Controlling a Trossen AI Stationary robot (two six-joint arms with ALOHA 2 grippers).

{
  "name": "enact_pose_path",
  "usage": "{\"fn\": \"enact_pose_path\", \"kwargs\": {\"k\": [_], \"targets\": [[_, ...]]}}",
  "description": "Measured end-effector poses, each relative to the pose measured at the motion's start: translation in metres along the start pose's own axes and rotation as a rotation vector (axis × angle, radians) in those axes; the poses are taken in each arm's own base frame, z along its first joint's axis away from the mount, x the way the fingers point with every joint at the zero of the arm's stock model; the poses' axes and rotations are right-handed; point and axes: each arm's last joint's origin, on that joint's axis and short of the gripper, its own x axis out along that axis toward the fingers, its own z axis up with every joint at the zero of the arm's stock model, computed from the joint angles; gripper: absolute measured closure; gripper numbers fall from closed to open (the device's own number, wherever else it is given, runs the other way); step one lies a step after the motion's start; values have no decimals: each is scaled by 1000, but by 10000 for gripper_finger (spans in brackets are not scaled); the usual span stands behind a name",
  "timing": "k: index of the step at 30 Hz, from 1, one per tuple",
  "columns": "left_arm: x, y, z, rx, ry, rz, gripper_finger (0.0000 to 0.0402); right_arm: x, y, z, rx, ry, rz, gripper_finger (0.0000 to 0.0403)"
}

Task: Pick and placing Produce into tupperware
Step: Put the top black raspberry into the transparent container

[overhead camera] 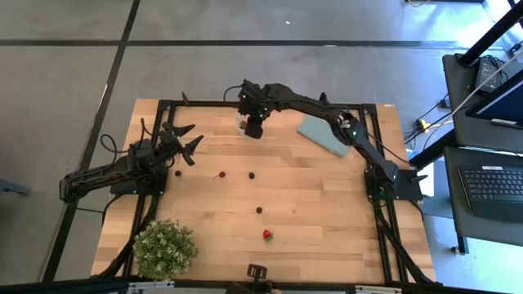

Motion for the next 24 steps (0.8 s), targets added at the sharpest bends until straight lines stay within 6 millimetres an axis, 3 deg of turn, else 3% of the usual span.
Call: {"fn": "enact_pose_path", "kwargs": {"k": [6, 14, 19, 24], "targets": [[0, 0, 0, 0, 0, 0, 154, -68, 8, 9, -45, -109, 9, 295], [0, 0, 0, -1, 0, 0, 154, -159, 50, 13, -167, -335, 255, 295], [0, 0, 0, -1, 0, 0, 154, -182, 79, 13, -233, -404, 303, 296], [0, 0, 0, -2, 0, 0, 154, -179, 105, 16, -301, -424, 422, 296]]}}
